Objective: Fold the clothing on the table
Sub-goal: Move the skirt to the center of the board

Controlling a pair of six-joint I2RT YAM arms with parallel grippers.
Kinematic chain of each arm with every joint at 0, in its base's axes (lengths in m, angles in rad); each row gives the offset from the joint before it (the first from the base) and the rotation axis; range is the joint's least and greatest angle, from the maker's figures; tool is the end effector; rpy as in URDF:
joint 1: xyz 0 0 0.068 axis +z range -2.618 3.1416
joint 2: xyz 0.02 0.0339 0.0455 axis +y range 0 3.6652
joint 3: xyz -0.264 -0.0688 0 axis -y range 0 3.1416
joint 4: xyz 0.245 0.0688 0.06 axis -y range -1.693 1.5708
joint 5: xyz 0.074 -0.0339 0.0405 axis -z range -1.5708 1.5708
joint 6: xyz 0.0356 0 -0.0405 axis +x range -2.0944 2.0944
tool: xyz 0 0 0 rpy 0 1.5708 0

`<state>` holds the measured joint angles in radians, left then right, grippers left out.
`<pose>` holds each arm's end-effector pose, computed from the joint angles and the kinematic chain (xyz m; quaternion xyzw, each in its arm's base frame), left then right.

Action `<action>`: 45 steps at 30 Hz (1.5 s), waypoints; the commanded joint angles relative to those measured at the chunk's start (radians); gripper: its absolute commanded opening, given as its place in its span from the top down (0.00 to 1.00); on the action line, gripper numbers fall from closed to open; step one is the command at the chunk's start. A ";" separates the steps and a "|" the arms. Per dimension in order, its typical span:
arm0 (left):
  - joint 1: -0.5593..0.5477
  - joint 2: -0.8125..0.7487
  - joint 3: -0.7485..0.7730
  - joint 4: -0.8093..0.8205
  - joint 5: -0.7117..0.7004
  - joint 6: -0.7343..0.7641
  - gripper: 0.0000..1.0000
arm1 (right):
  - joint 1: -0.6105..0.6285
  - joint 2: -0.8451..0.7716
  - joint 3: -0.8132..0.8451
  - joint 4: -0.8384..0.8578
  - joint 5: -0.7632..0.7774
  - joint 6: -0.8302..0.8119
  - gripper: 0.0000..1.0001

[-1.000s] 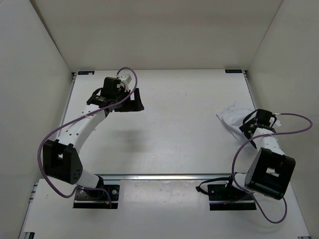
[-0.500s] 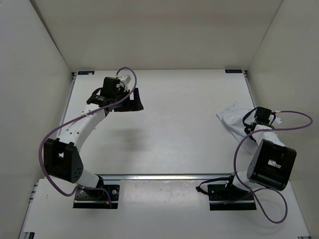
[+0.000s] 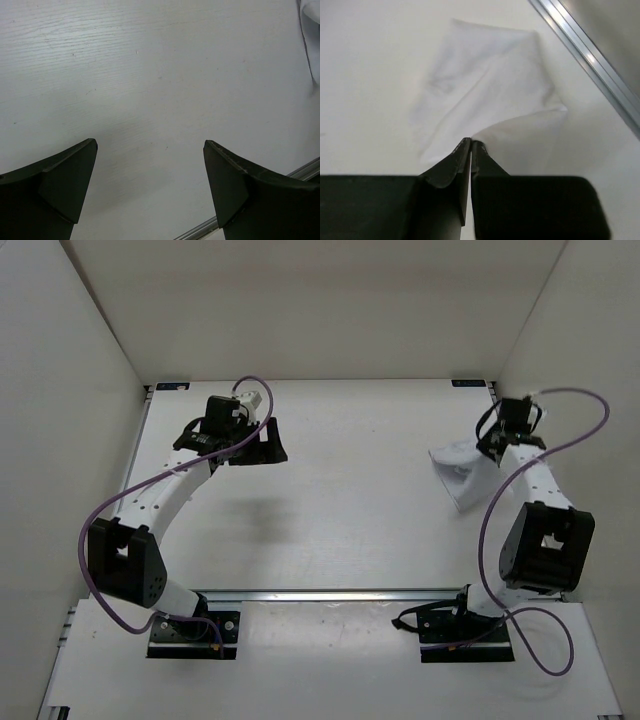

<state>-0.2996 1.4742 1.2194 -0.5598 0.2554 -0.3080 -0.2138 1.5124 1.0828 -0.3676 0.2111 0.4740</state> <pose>0.3042 -0.1034 0.2937 0.0431 0.9220 -0.2225 0.3140 0.3193 -0.0770 0.2517 0.3479 0.8536 -0.0481 0.3846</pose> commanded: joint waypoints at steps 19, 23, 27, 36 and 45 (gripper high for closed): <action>0.016 -0.167 -0.023 0.149 0.045 -0.062 0.01 | 0.502 -0.038 0.460 -0.016 -0.714 -0.218 1.00; 0.007 -0.180 -0.050 0.144 0.045 -0.063 0.02 | 0.513 -0.037 0.226 0.024 -0.791 -0.173 1.00; 0.002 -0.192 -0.070 0.146 0.047 -0.063 0.01 | 0.507 -0.006 0.070 -0.043 -0.803 -0.238 1.00; -0.033 -0.166 -0.116 0.110 0.018 -0.046 0.02 | 0.380 -0.118 -0.154 -0.168 -0.753 -0.302 1.00; -0.030 -0.055 -0.193 0.150 0.019 -0.043 0.01 | 0.245 -0.187 -0.218 -0.232 -0.749 -0.334 0.34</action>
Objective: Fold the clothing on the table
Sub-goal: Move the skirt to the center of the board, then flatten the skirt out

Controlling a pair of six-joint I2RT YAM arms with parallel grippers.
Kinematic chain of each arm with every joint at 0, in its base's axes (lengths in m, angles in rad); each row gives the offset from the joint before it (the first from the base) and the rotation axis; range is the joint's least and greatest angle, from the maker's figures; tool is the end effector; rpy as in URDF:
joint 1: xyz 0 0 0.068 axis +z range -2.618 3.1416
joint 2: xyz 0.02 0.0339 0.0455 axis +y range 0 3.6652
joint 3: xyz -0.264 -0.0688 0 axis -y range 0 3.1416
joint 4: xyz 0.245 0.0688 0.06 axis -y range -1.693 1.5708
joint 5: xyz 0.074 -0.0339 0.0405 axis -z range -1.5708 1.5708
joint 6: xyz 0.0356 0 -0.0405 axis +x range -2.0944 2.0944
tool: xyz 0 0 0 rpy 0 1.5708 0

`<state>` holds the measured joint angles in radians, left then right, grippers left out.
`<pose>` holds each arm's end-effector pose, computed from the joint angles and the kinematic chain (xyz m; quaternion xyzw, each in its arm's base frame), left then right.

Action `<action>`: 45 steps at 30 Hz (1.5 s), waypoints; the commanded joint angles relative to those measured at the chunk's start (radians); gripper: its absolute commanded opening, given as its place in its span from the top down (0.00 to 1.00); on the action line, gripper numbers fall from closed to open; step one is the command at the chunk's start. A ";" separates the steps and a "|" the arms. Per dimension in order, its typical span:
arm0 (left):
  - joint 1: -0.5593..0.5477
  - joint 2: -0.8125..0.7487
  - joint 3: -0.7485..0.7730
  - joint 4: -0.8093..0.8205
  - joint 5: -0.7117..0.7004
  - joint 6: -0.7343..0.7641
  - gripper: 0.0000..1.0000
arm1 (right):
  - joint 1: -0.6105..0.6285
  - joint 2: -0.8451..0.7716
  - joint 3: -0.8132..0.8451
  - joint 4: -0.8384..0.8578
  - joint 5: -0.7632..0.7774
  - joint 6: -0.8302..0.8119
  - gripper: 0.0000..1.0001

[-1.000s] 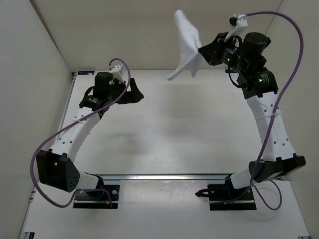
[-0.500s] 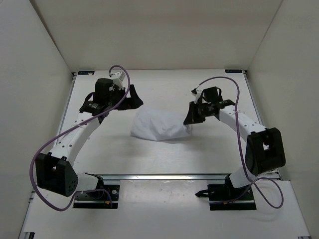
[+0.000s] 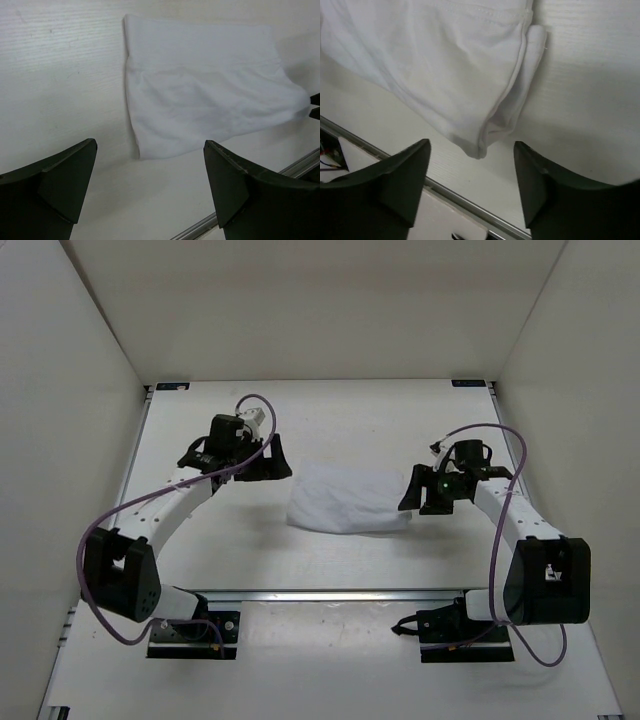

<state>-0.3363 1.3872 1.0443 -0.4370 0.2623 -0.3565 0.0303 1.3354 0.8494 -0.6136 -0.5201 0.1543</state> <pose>0.2799 -0.1076 0.2710 0.0411 0.9154 -0.2432 0.3183 0.2500 0.0253 0.2154 -0.0017 0.9416 0.2698 0.2016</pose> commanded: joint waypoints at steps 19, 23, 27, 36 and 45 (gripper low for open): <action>-0.018 0.449 0.195 0.233 0.089 -0.007 0.08 | -0.027 0.304 0.181 0.298 -0.044 0.125 0.25; -0.017 0.496 0.217 0.286 0.077 -0.024 0.10 | -0.012 0.376 0.244 0.301 -0.023 0.113 0.26; -0.007 0.565 0.260 0.304 0.114 -0.044 0.14 | -0.010 0.424 0.272 0.307 -0.023 0.110 0.29; -0.003 0.624 0.273 0.314 0.152 -0.073 0.22 | -0.004 0.493 0.316 0.298 -0.014 0.119 0.35; -0.027 0.642 0.252 0.313 0.167 -0.082 0.31 | 0.026 0.550 0.332 0.285 -0.003 0.105 0.44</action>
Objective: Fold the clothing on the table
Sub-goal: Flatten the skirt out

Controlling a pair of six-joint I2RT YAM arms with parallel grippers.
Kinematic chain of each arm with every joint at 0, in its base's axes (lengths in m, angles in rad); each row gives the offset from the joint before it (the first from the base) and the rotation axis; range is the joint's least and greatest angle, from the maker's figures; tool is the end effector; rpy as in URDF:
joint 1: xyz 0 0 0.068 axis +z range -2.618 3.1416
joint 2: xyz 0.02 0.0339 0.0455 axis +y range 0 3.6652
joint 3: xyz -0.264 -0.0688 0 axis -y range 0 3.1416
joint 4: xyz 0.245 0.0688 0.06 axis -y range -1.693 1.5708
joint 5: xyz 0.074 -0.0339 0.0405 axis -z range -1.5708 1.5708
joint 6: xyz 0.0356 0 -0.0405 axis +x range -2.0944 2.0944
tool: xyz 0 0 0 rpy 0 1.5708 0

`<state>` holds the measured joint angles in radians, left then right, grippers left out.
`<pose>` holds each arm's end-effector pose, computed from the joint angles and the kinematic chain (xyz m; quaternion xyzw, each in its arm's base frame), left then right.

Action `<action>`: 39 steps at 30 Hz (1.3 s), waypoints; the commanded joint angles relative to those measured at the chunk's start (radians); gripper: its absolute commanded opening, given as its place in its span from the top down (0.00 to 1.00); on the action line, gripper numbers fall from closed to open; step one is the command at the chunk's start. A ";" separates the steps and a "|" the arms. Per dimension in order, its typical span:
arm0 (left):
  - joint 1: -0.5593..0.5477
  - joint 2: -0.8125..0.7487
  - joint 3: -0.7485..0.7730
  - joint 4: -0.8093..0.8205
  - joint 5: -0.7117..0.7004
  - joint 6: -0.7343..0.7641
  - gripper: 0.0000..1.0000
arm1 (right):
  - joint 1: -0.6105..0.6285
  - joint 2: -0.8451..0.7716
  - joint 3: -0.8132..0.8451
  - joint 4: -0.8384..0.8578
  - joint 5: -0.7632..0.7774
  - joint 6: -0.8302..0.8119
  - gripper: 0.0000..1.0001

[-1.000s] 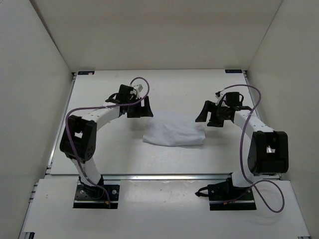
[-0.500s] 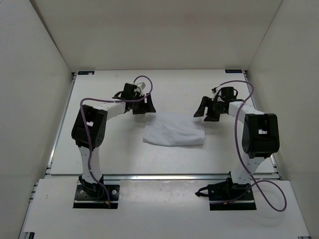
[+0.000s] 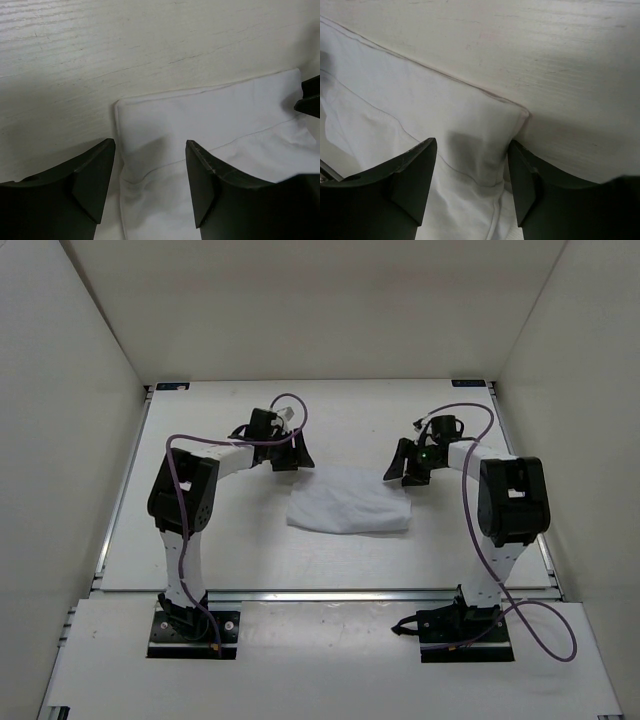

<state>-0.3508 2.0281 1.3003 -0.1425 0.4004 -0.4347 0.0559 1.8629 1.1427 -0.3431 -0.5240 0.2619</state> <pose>0.3974 -0.1602 0.1506 0.0296 0.9226 -0.3013 0.2392 0.3691 0.0385 0.1582 0.0315 0.9367 0.2859 0.1997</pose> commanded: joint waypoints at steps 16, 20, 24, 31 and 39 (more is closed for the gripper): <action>0.006 0.011 0.039 0.000 0.031 -0.019 1.00 | 0.036 0.130 0.231 -0.062 0.013 -0.050 0.99; 0.029 -0.014 0.167 -0.068 0.020 0.030 1.00 | 0.042 0.142 0.466 -0.129 0.022 -0.064 1.00; 0.076 -0.032 0.377 -0.170 0.025 0.074 1.00 | 0.041 0.174 0.802 -0.258 0.021 -0.092 1.00; 0.121 -0.158 0.833 -0.261 -0.060 0.163 1.00 | 0.039 0.075 1.252 -0.237 0.022 -0.092 1.00; 0.015 -0.393 0.447 -0.313 -0.199 0.343 1.00 | 0.039 -0.292 0.446 -0.014 -0.020 -0.135 1.00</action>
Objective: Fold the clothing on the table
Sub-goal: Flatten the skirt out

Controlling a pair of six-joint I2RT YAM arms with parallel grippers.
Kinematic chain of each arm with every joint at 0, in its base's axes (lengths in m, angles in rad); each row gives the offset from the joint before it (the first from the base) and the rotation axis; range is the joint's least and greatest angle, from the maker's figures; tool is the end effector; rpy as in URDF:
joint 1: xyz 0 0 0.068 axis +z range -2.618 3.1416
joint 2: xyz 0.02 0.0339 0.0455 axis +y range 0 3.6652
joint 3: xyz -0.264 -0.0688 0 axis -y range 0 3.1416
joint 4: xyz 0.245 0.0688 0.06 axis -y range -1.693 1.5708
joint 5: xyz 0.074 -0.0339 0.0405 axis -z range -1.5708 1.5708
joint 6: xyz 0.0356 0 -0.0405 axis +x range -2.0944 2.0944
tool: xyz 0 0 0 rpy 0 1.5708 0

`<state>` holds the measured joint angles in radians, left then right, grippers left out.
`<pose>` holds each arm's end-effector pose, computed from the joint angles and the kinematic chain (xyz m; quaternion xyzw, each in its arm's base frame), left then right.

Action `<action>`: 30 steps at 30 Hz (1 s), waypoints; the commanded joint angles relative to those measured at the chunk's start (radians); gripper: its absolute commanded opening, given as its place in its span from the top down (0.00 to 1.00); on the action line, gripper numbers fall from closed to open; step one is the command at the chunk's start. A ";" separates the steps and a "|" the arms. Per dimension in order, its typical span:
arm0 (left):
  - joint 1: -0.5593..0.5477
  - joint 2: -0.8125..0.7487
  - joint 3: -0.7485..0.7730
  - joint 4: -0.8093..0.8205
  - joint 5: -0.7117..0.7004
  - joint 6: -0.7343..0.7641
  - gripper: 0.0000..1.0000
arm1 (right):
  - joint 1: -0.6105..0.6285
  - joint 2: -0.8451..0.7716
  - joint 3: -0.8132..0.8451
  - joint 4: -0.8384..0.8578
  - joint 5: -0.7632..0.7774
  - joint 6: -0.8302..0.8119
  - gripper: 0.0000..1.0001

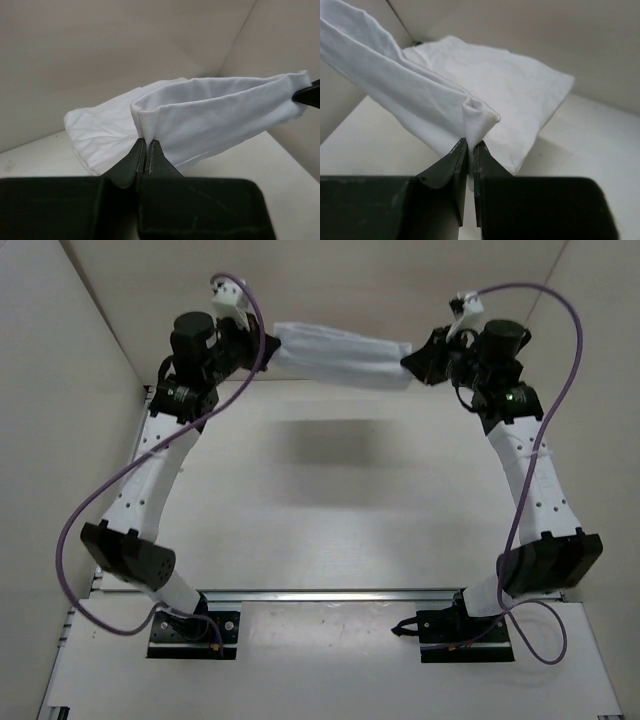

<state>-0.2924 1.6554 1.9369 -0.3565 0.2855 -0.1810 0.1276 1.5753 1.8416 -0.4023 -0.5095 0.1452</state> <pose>0.3503 -0.1159 0.4942 0.1370 0.7192 -0.2592 0.6300 0.3408 0.0612 0.4856 -0.1593 0.7306 0.2746 0.6045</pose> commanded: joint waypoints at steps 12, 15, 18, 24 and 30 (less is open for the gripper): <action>-0.117 -0.632 -1.163 0.011 -0.094 -0.195 1.00 | 0.126 -0.412 -1.048 0.052 -0.037 0.073 1.00; -0.061 -0.582 -1.184 0.025 -0.059 -0.196 1.00 | 0.087 -0.378 -1.035 0.086 -0.070 0.083 1.00; -0.051 -0.458 -1.110 0.030 -0.063 -0.175 1.00 | 0.072 -0.272 -0.987 0.149 -0.092 0.091 1.00; -0.030 -0.302 -1.053 0.070 -0.028 -0.169 1.00 | 0.081 -0.028 -0.848 0.186 -0.162 0.116 1.00; 0.013 -0.157 -0.774 0.051 -0.040 -0.121 1.00 | 0.046 0.132 -0.491 0.114 -0.159 0.083 1.00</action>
<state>-0.3069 1.4731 0.9714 -0.3447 0.2440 -0.3408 0.2073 1.7073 1.1496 -0.3237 -0.6552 0.2424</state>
